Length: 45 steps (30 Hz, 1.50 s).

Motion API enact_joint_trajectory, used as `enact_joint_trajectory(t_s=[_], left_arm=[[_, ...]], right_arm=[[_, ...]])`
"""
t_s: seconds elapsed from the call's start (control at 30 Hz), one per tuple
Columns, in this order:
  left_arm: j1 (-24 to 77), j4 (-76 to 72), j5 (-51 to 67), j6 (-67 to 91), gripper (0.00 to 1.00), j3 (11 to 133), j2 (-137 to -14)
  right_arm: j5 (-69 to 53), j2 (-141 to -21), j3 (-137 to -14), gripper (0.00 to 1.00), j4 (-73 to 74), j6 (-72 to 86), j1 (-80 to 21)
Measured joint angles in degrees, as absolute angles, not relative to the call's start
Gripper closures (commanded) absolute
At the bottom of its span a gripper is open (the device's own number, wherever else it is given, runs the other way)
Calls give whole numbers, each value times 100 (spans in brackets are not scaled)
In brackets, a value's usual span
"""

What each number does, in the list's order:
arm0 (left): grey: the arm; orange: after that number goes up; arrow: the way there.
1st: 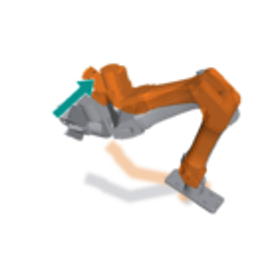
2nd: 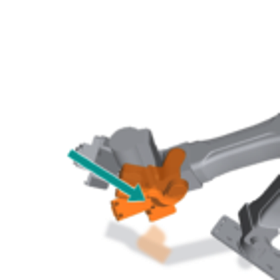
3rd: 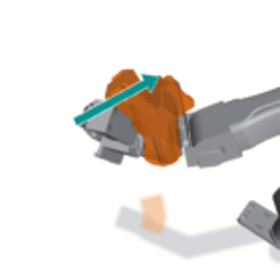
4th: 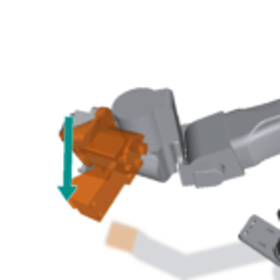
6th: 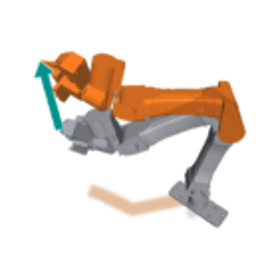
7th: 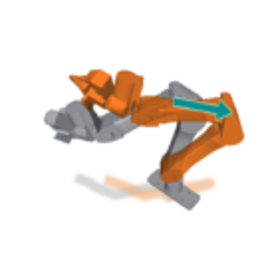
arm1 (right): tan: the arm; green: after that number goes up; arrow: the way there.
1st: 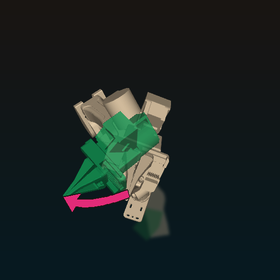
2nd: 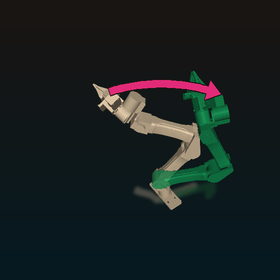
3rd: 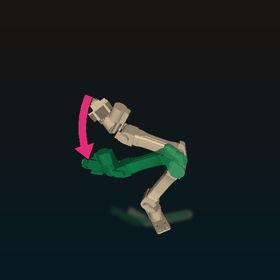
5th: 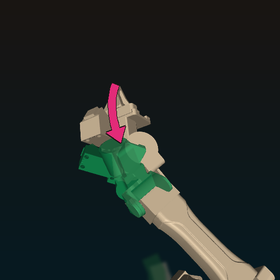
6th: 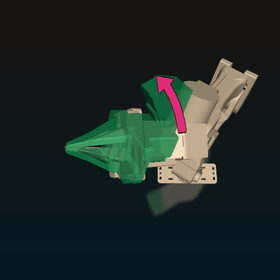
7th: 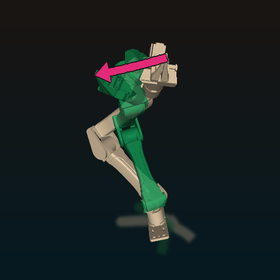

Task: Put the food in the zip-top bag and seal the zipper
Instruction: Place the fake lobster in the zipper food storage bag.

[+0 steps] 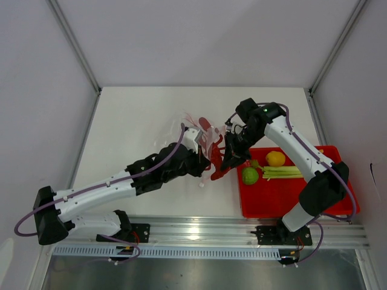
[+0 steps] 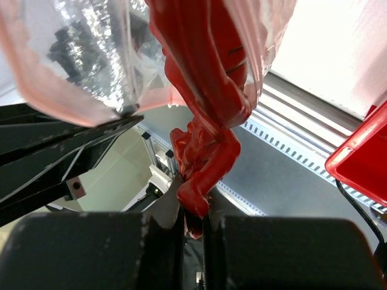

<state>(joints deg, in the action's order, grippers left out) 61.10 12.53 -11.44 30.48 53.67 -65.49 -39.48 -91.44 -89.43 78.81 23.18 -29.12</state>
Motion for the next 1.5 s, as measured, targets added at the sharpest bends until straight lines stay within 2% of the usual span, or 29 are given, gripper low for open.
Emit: enact_joint_trajectory(t_s=[0.8, 1.07, 1.5], left_arm=[[6110, 1343, -513, 2821, 99, 5712, -6919], [6112, 1350, -346, 2727, 99, 5712, -6908], [6149, 1435, -126, 2714, 100, 5710, -6735]], right_arm=[[-3625, -9255, -9229, 87, 8009, 2174, -2928], [-3511, -9362, -9240, 73, 7964, 2128, -2989], [-3168, -9268, -8980, 68, 7743, 2126, -3052]])
